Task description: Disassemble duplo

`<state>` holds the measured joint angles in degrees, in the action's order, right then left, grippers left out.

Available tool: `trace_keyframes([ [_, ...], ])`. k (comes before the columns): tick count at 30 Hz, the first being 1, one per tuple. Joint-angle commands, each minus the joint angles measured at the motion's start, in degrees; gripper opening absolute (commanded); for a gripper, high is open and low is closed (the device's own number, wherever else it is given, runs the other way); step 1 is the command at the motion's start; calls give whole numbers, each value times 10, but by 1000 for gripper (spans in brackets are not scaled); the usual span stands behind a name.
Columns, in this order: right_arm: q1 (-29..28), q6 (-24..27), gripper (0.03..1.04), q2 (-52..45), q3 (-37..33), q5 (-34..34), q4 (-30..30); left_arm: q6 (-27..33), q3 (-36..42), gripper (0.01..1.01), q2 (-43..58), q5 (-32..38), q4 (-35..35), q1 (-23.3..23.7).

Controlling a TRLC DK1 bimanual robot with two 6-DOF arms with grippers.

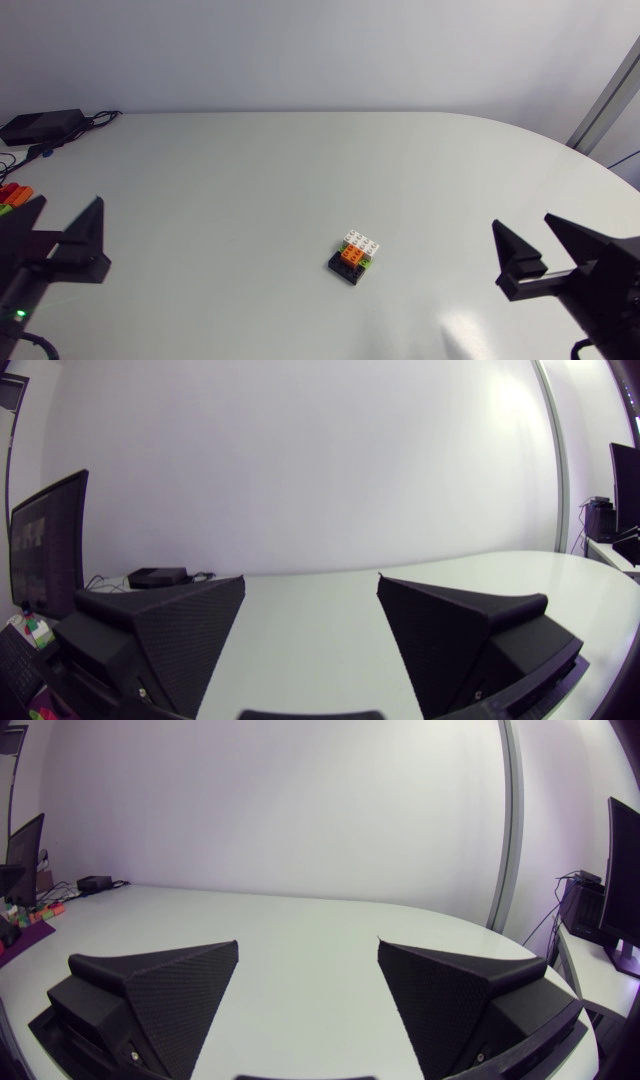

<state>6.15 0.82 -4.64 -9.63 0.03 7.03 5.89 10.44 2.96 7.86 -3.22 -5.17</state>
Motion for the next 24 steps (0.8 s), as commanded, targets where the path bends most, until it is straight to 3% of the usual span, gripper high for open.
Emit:
trace_keyframes([
  [1, 5, -34, 1005, -86, -105, 3, 13, -20, 102, 897, 83, 0, -1, -16],
  [4, 4, -56, 1005, -213, -213, -3, 55, -29, 187, 900, 211, 0, -32, -44],
  [7, 4, -57, 1005, -285, -264, -41, 75, -40, 231, 902, 325, -1, -35, -67],
  [11, 0, -79, 1005, -374, -288, -114, 90, -68, 293, 900, 497, -18, -63, -96],
  [16, -16, -83, 1005, -497, -288, -202, 104, -74, 380, 892, 686, -86, -123, -107],
  [20, -16, -20, 1005, -564, -290, -275, 107, -43, 421, 839, 772, -105, -126, -148],
  [22, -15, 17, 1005, -593, -297, -301, 113, 21, 451, 839, 811, -105, -144, -182],
  [24, 1, 74, 1005, -620, -316, -287, 165, 76, 462, 839, 828, -105, -155, -219],
])
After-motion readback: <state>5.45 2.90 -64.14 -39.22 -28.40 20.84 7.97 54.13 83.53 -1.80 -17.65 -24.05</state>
